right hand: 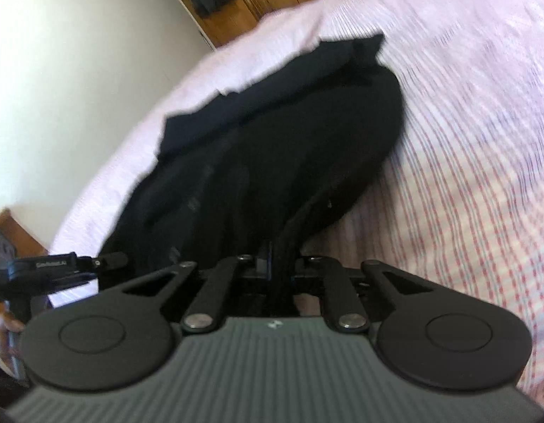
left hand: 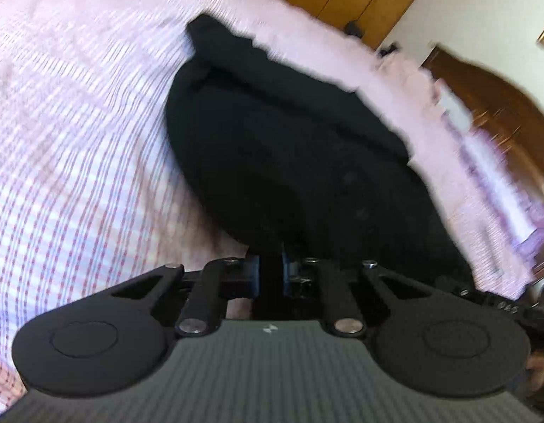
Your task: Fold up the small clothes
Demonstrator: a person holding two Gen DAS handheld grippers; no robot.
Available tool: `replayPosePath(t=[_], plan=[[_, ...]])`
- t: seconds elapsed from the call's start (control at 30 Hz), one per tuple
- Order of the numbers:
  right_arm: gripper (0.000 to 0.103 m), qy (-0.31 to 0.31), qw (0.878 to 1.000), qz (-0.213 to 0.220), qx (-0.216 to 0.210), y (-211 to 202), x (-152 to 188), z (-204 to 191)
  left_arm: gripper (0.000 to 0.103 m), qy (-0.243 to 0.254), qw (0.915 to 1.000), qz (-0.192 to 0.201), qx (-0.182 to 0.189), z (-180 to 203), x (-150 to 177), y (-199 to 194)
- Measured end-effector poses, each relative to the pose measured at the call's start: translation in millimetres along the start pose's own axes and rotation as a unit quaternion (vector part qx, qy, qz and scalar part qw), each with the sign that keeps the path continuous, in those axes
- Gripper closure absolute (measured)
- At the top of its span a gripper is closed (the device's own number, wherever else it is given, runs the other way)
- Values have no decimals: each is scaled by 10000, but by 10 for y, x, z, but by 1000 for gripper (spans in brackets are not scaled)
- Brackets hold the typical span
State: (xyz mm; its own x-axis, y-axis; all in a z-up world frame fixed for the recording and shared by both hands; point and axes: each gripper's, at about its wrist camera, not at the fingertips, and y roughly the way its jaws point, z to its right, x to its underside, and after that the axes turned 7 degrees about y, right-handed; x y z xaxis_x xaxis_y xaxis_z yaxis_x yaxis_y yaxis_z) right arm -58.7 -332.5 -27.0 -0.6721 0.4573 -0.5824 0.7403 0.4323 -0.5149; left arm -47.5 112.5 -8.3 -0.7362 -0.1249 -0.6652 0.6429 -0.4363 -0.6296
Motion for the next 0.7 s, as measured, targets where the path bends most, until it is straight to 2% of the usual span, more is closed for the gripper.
replayPosePath(t=[0.23, 0.47, 0.7], plan=[[93, -46, 9946, 826, -620, -224, -318, -144, 90, 57, 9979, 604, 230, 71, -384, -134], [93, -287, 9872, 1414, -677, -144, -804, -234, 90, 383, 9941, 1003, -166, 224, -1020, -1], [93, -272, 9809, 1820, -636, 200, -1291, -235, 90, 560, 9898, 1238, -426, 327, -1595, 274]])
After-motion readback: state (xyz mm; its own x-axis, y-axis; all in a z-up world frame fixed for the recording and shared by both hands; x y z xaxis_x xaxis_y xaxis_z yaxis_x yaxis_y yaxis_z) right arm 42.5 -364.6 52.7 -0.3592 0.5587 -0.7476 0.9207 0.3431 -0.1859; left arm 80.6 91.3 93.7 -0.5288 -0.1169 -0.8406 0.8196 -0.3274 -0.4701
